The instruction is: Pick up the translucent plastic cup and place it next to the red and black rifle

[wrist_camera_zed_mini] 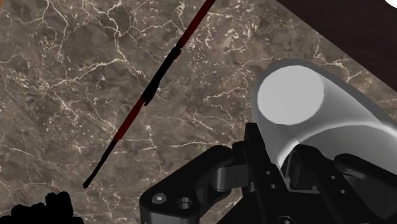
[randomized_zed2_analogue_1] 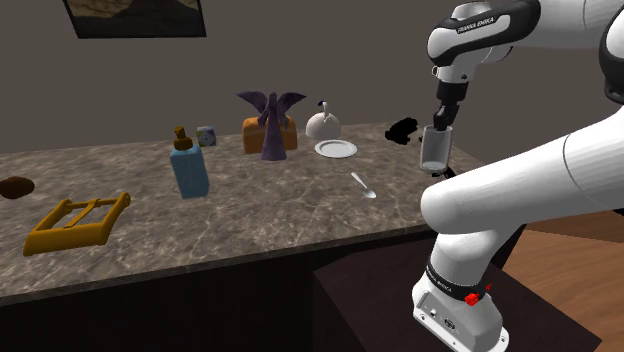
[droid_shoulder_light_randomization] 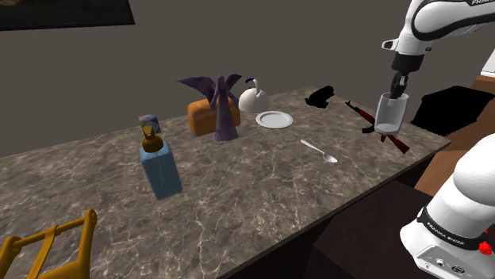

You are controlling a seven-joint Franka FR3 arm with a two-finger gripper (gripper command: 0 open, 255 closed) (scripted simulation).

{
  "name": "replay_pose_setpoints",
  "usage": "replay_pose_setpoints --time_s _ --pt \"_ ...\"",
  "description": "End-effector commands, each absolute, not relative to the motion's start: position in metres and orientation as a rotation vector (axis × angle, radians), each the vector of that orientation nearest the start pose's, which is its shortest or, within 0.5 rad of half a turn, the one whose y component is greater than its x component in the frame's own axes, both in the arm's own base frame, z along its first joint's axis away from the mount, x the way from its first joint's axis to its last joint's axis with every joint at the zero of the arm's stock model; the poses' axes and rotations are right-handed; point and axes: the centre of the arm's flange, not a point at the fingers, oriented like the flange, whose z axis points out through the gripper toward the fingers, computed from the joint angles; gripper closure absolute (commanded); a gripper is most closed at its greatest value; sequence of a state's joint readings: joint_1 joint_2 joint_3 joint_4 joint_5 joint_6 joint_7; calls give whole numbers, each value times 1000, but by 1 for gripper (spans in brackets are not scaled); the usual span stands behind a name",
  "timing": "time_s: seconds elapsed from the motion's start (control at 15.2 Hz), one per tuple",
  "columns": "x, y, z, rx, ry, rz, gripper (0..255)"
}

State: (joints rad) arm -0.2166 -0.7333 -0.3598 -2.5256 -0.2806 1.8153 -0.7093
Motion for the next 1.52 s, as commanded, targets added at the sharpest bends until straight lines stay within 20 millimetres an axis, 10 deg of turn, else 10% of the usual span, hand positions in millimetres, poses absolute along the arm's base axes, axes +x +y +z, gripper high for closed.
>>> replay_pose_setpoints --time_s 0.0,1.45 --pt "270 -215 486 -3136 -458 31 255" --pt "270 -215 379 -3136 -458 31 255"
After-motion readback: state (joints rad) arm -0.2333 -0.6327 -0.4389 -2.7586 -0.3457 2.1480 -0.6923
